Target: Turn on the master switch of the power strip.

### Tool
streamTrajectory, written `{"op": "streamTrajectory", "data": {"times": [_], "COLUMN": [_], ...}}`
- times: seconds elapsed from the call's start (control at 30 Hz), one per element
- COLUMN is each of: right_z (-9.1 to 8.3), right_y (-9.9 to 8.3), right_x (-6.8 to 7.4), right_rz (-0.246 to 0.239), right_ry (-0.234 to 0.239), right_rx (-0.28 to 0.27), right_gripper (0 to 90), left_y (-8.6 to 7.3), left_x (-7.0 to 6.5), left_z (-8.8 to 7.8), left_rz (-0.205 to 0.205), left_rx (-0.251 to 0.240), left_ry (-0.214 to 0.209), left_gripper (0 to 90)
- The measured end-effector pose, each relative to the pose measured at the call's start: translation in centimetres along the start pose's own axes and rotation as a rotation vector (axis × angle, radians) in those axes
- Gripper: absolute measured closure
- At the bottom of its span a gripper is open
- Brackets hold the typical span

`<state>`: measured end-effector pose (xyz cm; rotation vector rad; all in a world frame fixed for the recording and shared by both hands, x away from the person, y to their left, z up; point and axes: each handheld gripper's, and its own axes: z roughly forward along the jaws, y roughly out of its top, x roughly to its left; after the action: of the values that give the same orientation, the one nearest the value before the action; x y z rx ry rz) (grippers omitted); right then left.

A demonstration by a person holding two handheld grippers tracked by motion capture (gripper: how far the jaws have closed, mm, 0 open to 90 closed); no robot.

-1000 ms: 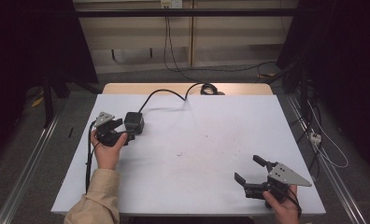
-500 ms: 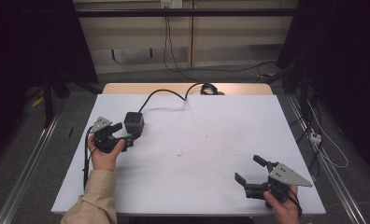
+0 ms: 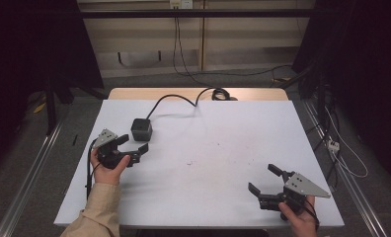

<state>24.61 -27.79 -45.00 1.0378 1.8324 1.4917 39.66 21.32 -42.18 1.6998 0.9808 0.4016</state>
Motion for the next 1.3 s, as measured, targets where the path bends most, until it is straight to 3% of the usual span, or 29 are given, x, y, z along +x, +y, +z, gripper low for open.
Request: {"op": "streamTrajectory", "data": {"times": [0.9,1.3], "right_z": [0.0,0.0], "right_y": [0.0,0.1], "right_x": [0.1,0.1], "right_rz": [-0.003,-0.006], "right_ry": [0.0,0.002], "right_rx": [0.001,0.0], "right_gripper": [5.5,5.5], "left_y": [-1.7,-2.4], "left_x": [-0.7,-0.4], "left_z": [-2.3,-3.3], "left_rz": [0.05,0.048], "left_rx": [0.004,0.001], "left_ry": [-0.025,-0.019], "left_gripper": [7.2,7.2]}}
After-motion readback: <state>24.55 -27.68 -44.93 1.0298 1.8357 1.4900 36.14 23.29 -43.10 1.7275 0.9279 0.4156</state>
